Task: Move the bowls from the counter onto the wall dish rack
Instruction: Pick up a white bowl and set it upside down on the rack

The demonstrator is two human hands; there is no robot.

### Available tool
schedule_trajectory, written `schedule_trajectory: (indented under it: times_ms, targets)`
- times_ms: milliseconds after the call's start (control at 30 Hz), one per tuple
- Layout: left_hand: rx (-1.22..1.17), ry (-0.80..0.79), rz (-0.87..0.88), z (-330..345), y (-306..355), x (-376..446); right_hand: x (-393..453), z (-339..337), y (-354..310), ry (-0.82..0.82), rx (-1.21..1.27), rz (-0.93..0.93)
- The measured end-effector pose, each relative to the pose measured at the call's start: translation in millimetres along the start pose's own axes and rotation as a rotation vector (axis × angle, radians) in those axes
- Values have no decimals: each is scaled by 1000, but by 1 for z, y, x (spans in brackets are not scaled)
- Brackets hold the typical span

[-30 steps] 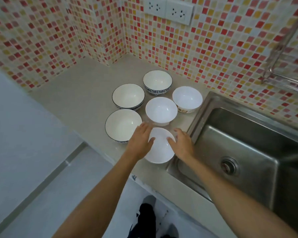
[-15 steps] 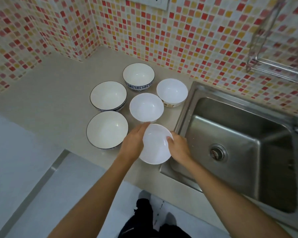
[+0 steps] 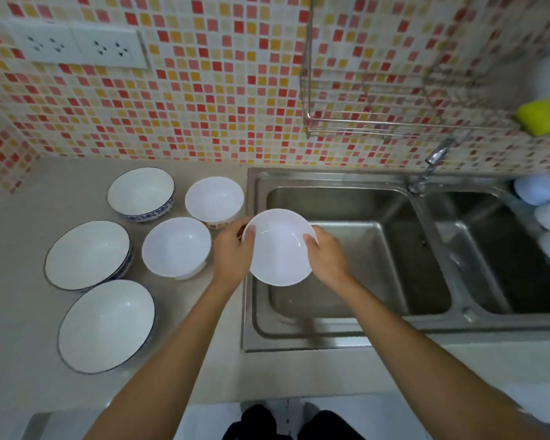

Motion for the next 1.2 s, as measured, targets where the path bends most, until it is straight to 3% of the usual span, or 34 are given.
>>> schedule_trajectory:
  times_ms: [167, 300, 667, 867, 1000, 1200]
  targets:
    - [-242, -314, -282, 45, 34, 18, 5, -50, 22, 113, 25, 67]
    - [-270, -392, -236, 76, 60, 22, 11, -90, 38, 148, 18, 56]
    - [-228, -240, -146, 125, 133, 30, 29, -184, 53, 127, -45, -149]
    - [-307, -158, -5, 127, 185, 46, 54, -233, 38, 330, 71, -357]
    - [-263, -102, 100, 125, 219, 67, 87, -264, 32, 464, -128, -456]
    - [-192, 38, 211, 128, 261, 101, 137, -277, 44, 427, -491, -464]
Point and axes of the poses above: each hand's wrist, its own x-axis towards the middle knuckle, its own z-axis out of the palm, y = z × x, the point moved 1 cm from there along x, towards the middle knuckle, and after that the axes turned 4 degrees about z, right-handed, at the moved point
